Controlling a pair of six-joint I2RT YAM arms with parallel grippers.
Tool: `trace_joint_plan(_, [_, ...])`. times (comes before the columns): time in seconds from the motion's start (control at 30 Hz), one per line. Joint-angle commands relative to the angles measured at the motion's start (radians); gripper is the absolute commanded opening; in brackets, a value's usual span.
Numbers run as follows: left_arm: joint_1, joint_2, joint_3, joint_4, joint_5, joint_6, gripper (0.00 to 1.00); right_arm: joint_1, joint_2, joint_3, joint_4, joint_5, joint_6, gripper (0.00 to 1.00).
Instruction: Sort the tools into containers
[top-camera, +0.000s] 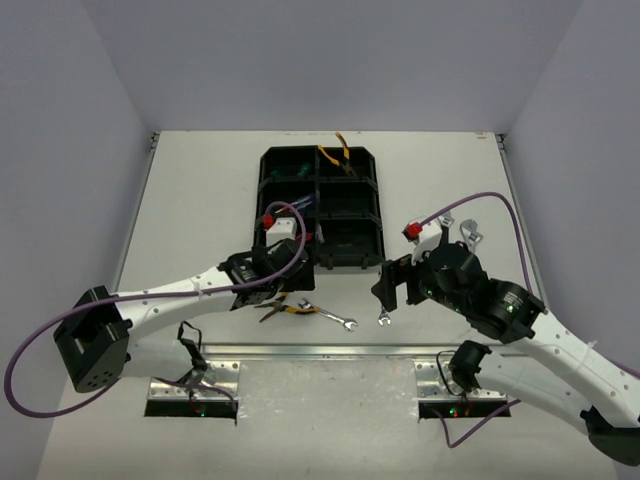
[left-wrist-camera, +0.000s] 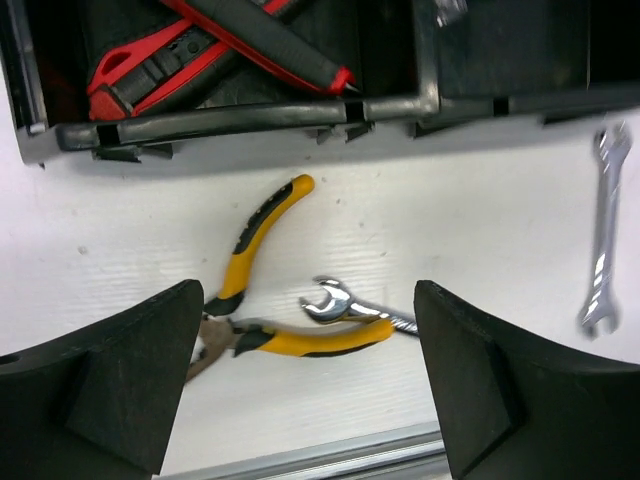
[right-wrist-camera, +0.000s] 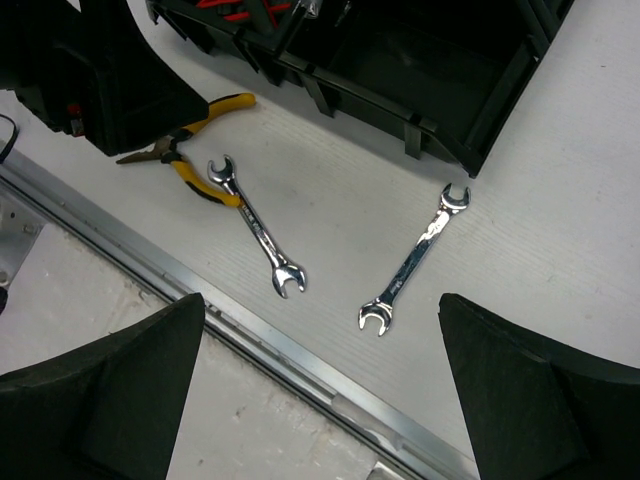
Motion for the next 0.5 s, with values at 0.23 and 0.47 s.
trace_joint_plan(0.23, [0.086, 0.005, -0.057, 0.191, 0.318, 0.585, 0.82, -0.003, -0.022, -0.016, 0.084, -0.085, -0.027, 0.99])
trace_joint_plan(0.47, [0.166, 0.205, -0.025, 0.214, 0.366, 0.588, 0.61, -0.002, -0.054, -0.016, 0.071, -0.094, -0.041, 0.99])
